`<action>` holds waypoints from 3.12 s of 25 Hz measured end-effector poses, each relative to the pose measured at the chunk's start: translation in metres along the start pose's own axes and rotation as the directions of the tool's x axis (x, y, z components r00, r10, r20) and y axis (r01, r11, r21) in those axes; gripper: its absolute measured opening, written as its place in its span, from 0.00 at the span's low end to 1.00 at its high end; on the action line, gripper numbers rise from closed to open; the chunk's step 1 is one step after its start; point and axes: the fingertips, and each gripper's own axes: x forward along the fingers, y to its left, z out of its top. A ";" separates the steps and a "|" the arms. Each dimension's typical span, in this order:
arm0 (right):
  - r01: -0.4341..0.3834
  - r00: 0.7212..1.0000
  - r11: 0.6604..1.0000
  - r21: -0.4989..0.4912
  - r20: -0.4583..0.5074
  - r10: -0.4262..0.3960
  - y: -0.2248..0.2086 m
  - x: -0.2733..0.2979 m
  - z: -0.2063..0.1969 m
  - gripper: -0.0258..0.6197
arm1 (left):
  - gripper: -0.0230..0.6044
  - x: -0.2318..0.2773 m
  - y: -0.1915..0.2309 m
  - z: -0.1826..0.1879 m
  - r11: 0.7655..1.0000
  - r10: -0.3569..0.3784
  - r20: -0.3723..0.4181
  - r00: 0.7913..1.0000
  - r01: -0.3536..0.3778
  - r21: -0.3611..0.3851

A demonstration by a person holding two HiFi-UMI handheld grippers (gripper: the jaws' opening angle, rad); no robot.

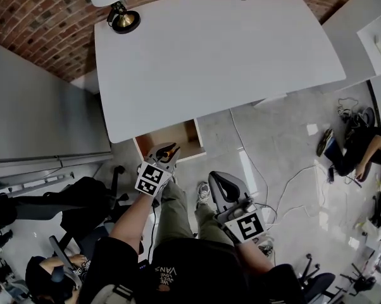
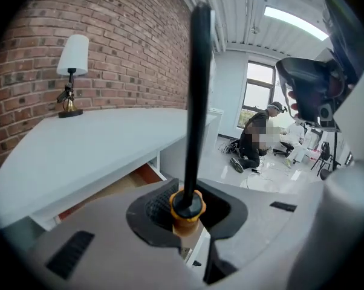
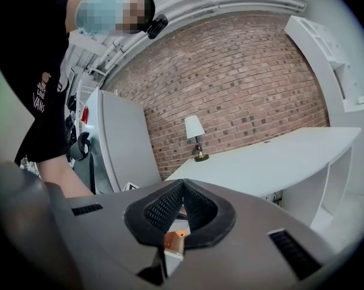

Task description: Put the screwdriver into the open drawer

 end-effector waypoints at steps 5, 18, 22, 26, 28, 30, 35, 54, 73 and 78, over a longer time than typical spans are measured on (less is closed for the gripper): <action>0.009 1.000 1.000 0.027 -0.014 -0.009 -0.004 0.007 -0.022 0.04 | 0.14 0.030 0.009 -0.035 0.999 -0.026 -0.078 0.997 0.024 -0.030; 0.078 0.996 0.993 0.092 -0.044 -0.075 -0.037 0.016 -0.057 0.04 | 0.14 0.109 0.034 -0.092 0.982 -0.098 -0.246 0.964 0.053 -0.184; 0.094 0.995 0.990 0.106 -0.048 -0.089 -0.048 0.019 -0.067 0.04 | 0.14 0.130 0.037 -0.111 0.979 -0.115 -0.297 0.948 0.058 -0.195; 0.105 0.994 0.987 0.119 -0.051 -0.099 -0.057 0.019 -0.074 0.04 | 0.14 0.147 0.039 -0.125 0.977 -0.124 -0.338 0.933 0.056 -0.204; 0.109 0.993 0.986 0.128 -0.054 -0.103 -0.059 0.018 -0.078 0.04 | 0.14 0.155 0.042 -0.129 0.975 -0.128 -0.355 0.926 0.052 -0.216; 0.112 0.993 0.984 0.137 -0.061 -0.105 -0.060 0.017 -0.082 0.04 | 0.14 0.162 0.045 -0.134 0.971 -0.140 -0.379 0.915 0.052 -0.233; 0.121 0.991 0.981 0.154 -0.074 -0.111 -0.063 0.018 -0.092 0.04 | 0.14 0.174 0.052 -0.153 0.947 -0.186 -0.464 0.866 0.032 -0.320; 0.121 0.989 0.980 0.158 -0.103 -0.106 -0.068 0.023 -0.102 0.04 | 0.16 0.182 0.060 -0.178 0.933 -0.227 -0.571 0.789 0.008 -0.360; 0.088 0.991 0.986 0.144 -0.110 -0.072 -0.065 0.031 -0.097 0.04 | 0.22 0.175 0.068 -0.169 0.954 -0.162 -0.547 0.821 -0.011 -0.300; 0.063 0.993 0.991 0.122 -0.109 -0.050 -0.059 0.033 -0.090 0.04 | 0.22 0.169 0.071 -0.152 0.975 -0.109 -0.512 0.852 -0.008 -0.222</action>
